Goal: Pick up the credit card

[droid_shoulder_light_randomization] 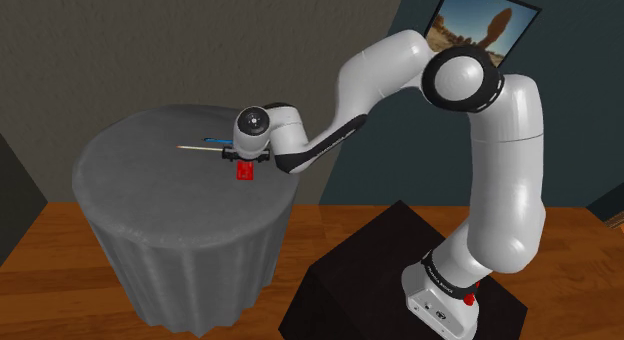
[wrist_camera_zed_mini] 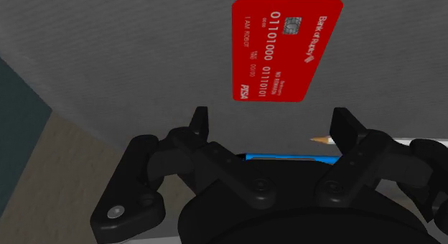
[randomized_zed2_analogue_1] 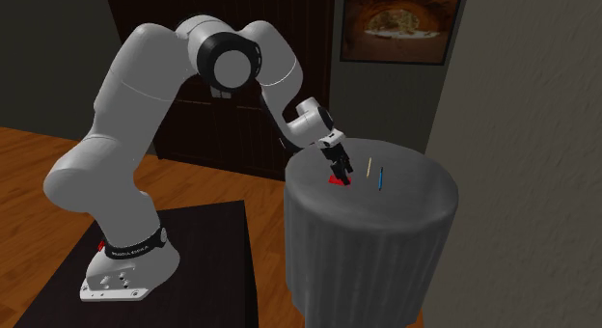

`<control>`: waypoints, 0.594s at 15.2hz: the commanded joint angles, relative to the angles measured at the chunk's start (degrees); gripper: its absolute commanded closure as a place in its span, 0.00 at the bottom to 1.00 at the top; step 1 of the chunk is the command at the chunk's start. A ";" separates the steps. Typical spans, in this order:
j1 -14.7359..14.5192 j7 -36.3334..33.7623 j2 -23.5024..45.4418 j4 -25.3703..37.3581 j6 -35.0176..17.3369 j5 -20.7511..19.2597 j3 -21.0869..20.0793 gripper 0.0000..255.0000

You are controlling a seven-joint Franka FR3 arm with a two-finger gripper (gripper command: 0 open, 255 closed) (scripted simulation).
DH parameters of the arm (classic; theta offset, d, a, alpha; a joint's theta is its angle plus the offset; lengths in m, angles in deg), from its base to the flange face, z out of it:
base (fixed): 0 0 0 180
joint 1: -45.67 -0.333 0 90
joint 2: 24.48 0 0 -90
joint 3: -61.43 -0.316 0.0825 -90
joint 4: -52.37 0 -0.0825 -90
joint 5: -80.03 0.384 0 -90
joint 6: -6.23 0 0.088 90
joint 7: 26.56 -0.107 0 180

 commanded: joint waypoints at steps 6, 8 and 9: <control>-0.61 -1.30 1.78 0.89 -0.41 -1.41 0.75 1.00; -0.48 -1.27 1.69 0.77 -0.54 -1.47 0.80 1.00; -0.53 -1.05 1.93 1.16 -0.42 -1.35 0.78 1.00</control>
